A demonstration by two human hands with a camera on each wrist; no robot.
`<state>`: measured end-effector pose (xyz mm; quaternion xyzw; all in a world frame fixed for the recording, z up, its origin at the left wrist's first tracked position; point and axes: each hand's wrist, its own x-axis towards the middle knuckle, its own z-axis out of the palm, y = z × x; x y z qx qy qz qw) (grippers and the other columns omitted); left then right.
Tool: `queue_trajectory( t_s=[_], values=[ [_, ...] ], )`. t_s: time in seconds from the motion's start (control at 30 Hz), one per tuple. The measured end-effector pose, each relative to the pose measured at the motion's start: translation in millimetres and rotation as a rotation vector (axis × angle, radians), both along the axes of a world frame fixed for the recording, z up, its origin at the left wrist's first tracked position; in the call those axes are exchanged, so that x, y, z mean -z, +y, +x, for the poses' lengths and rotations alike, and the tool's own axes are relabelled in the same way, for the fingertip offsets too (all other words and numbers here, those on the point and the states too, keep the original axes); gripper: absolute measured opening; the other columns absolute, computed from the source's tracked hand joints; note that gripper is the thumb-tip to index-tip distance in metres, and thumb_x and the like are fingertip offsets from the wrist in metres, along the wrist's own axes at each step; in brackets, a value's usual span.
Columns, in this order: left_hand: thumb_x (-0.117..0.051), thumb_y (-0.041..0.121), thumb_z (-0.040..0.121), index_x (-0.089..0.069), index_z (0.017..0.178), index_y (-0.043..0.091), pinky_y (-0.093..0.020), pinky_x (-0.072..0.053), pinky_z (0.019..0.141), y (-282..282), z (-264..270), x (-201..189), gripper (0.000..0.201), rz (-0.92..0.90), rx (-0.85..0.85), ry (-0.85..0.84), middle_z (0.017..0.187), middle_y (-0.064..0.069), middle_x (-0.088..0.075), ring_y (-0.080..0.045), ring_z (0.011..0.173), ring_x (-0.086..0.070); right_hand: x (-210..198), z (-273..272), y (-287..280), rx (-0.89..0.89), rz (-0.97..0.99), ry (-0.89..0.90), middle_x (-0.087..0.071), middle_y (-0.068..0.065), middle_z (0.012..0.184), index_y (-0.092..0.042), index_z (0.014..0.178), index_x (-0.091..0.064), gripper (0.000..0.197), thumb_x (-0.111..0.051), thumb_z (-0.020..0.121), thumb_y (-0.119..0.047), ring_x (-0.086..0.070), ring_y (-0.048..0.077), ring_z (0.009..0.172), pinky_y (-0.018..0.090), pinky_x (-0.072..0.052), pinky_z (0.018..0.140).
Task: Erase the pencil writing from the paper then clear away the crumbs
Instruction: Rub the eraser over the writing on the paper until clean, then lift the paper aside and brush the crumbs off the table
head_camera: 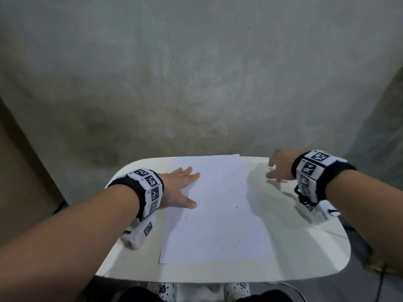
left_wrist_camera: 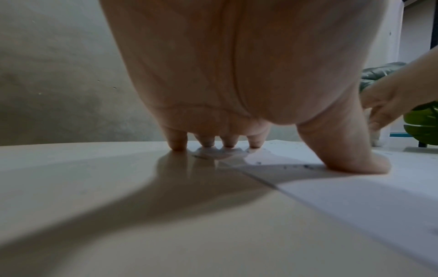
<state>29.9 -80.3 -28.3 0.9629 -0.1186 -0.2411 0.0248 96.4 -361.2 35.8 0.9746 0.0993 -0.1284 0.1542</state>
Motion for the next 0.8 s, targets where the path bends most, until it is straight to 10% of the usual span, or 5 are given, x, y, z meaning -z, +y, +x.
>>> queue_trajectory(
  t_s=[0.2, 0.4, 0.57, 0.7, 0.8],
  values=[
    [-0.051, 0.062, 0.088, 0.013, 0.152, 0.033, -0.045, -0.003, 0.122, -2.5, 2.0, -1.9, 0.095, -0.004, -0.001, 0.012, 0.159, 0.009, 0.023, -0.013, 0.148, 0.017, 23.7, 3.9, 62.2, -0.058, 0.130, 0.125, -0.051, 0.005, 0.137, -0.014, 0.131, -0.044, 0.063, -0.047, 0.084, -0.055, -0.050, 0.027, 0.123, 0.036, -0.039, 0.103],
    [-0.052, 0.061, 0.087, 0.012, 0.152, 0.033, -0.045, -0.005, 0.122, -1.2, 2.1, 0.1, 0.096, -0.015, -0.014, 0.006, 0.160, 0.008, 0.021, -0.013, 0.148, 0.017, 23.4, -4.8, 84.2, -0.168, 0.289, 0.220, -0.060, -0.001, 0.122, -0.022, 0.118, -0.048, 0.028, -0.053, 0.091, -0.029, -0.056, 0.024, 0.113, 0.033, -0.042, 0.099],
    [-0.051, 0.062, 0.087, 0.012, 0.152, 0.035, -0.045, -0.006, 0.122, -1.4, 1.1, 1.1, 0.095, -0.020, -0.023, -0.001, 0.160, 0.010, 0.021, -0.012, 0.148, 0.016, 22.1, 8.5, 86.0, 0.031, 0.692, 0.190, -0.053, 0.003, 0.136, -0.018, 0.143, -0.036, 0.066, -0.064, 0.087, -0.039, -0.054, 0.026, 0.120, 0.039, -0.044, 0.101],
    [-0.051, 0.062, 0.088, 0.011, 0.152, 0.035, -0.045, -0.006, 0.122, -1.9, -1.0, -0.3, 0.093, -0.017, -0.020, -0.012, 0.160, 0.010, 0.020, -0.011, 0.148, 0.015, 23.6, 18.0, 72.6, 0.318, 1.152, 0.219, -0.042, 0.008, 0.141, -0.015, 0.149, -0.022, 0.089, -0.073, 0.080, -0.037, -0.060, 0.029, 0.112, 0.030, -0.059, 0.073],
    [-0.050, 0.062, 0.088, 0.010, 0.152, 0.035, -0.044, -0.006, 0.122, -1.5, -1.3, 0.4, 0.092, -0.013, -0.017, -0.019, 0.160, 0.010, 0.020, -0.010, 0.148, 0.015, 26.8, 21.3, 60.9, 0.420, 1.268, 0.142, -0.052, 0.012, 0.124, -0.008, 0.141, -0.031, 0.081, -0.076, 0.078, -0.031, -0.066, 0.023, 0.090, 0.022, -0.048, 0.054]
  ],
)
